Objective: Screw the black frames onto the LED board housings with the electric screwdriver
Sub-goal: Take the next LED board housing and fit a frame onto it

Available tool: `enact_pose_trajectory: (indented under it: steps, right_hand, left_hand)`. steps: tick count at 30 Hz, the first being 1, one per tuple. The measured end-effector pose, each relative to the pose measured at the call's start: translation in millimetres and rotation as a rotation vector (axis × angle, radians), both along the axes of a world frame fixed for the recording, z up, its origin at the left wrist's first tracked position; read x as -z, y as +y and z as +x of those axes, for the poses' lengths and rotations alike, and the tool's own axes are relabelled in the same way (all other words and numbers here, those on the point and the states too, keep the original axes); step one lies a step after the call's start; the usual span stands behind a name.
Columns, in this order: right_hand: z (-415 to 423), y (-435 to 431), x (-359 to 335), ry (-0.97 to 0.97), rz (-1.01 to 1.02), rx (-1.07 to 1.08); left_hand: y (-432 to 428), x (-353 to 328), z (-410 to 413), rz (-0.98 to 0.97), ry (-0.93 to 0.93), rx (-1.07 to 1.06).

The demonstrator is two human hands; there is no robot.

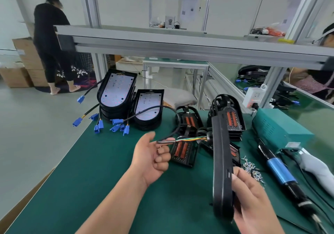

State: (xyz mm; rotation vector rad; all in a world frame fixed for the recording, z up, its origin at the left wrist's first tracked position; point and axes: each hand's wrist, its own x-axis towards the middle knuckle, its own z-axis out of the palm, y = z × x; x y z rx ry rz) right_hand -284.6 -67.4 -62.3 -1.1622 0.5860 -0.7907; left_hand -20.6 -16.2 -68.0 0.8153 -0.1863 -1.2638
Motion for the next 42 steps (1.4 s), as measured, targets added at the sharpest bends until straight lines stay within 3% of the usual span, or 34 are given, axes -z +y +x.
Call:
enact_pose_trajectory:
  steps: [2, 9, 13, 17, 23, 29, 36, 42]
  right_hand:
    - [-3, 2, 1, 0.013, 0.028, 0.037]
    - [-11, 7, 6, 0.030, 0.131, 0.051]
    - [-12, 5, 6, 0.039, 0.156, 0.065]
    - [-12, 3, 6, 0.051, 0.148, 0.062]
    - [-20, 6, 6, 0.068, 0.119, 0.024]
    - [-26, 5, 9, 0.105, 0.065, 0.009]
    - [-24, 10, 8, 0.183, 0.055, 0.012]
    - [-28, 8, 8, 0.188, 0.095, 0.039]
  left_hand:
    - [0, 2, 1, 0.065, -0.137, -0.014]
    - [11, 0, -4, 0.228, -0.900, 0.080]
    - [21, -3, -11, 0.192, -1.257, 0.190]
    - [27, -15, -26, 0.141, -1.488, 0.377]
    - [48, -36, -33, 0.145, -1.627, 0.650]
    - [57, -40, -39, 0.302, -1.621, 0.833]
    - [57, -39, -34, 0.410, -1.661, 0.732]
    - [56, -37, -22, 0.338, -1.649, 0.518]
